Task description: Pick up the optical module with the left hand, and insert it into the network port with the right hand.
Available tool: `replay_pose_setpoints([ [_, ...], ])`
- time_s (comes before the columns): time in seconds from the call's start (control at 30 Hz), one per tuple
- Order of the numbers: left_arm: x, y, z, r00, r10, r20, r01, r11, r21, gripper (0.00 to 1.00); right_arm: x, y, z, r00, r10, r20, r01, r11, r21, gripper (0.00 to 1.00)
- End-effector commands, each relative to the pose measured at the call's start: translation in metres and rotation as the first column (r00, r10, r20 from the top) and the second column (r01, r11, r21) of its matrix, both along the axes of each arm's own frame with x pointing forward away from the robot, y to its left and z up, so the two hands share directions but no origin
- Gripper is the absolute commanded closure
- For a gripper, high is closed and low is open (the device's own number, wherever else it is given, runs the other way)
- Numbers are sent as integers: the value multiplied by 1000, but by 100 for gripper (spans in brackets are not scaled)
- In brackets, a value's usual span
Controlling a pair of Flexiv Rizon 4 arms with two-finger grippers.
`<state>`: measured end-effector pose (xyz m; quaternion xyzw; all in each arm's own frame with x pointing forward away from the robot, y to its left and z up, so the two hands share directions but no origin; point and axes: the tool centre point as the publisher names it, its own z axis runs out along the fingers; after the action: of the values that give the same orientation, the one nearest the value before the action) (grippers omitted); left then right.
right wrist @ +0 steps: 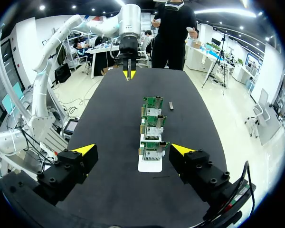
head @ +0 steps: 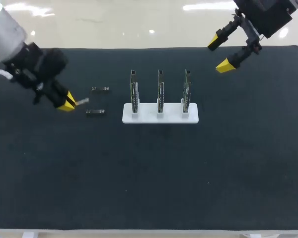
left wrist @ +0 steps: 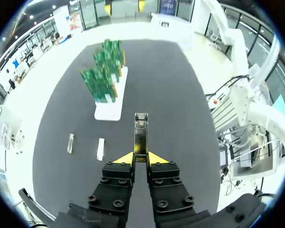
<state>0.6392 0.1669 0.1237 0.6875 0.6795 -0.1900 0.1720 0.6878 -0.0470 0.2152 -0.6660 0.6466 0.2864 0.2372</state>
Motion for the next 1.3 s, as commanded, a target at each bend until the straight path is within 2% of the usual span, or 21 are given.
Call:
replay_pose_setpoints([
  [0.03,-5,16,25,1000,-17,-5,16,991,-132,100,1,0,0,1000,1,0,-1,1000,1,0],
  [0.13,-6,21,40,1000,-27,-9,24,976,-215,100,1,0,0,1000,1,0,-1,1000,1,0],
  [0.3,-4,31,65,999,-33,-33,22,953,-302,100,1,0,0,1000,1,0,-1,1000,1,0],
  [0.43,0,35,78,998,-27,-51,8,938,-346,100,1,0,0,1000,1,0,-1,1000,1,0],
  [0.5,2,38,84,999,-17,-49,-1,935,-355,100,1,0,0,1000,1,0,-1,1000,1,0],
  [0.53,4,39,88,997,-23,-69,-2,939,-343,100,1,0,0,1000,1,0,-1,1000,1,0],
  [1.17,4,39,88,997,-23,-69,-2,939,-343,100,1,0,0,1000,1,0,-1,1000,1,0],
  [1.23,6,34,88,998,-45,-43,22,898,-440,100,1,0,0,1000,1,0,-1,1000,1,0],
  [1.3,8,25,88,999,-40,22,46,853,-519,100,1,0,0,1000,1,0,-1,1000,1,0],
])
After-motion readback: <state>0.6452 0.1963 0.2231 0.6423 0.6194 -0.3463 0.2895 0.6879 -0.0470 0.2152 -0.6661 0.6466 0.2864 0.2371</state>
